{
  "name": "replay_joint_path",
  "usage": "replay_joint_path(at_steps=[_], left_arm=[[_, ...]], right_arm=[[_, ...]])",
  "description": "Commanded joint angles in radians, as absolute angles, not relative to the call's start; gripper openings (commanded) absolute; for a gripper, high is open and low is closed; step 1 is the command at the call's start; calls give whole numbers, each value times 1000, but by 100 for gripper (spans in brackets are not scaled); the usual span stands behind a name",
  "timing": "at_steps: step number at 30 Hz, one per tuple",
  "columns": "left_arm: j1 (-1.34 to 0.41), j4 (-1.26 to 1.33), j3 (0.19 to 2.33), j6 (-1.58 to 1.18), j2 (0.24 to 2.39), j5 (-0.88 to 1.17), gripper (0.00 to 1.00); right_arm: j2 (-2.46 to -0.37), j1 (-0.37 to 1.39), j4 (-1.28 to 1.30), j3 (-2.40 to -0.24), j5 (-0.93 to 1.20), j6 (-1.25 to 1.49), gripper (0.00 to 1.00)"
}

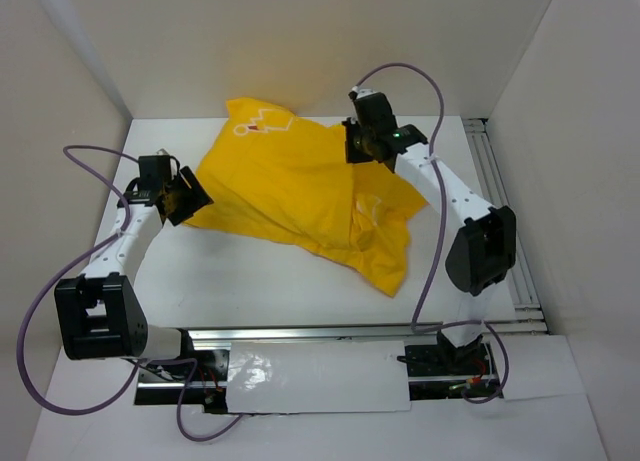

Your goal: Put the pillow into the pillowcase

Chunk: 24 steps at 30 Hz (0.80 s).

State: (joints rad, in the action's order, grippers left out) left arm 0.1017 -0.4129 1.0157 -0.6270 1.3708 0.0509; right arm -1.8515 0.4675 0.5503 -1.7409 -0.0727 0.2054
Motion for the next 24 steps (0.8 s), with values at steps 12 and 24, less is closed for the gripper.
replay_joint_path(at_steps=[12,24], left_arm=[[169,-413,1046,-603,1396,31,75],[109,-209,1046,-539,1612,225,100]], right_arm=[[-1626,187,861,-1471,-301,342,76],[-1517,114,739,-1387,-161,319,100]])
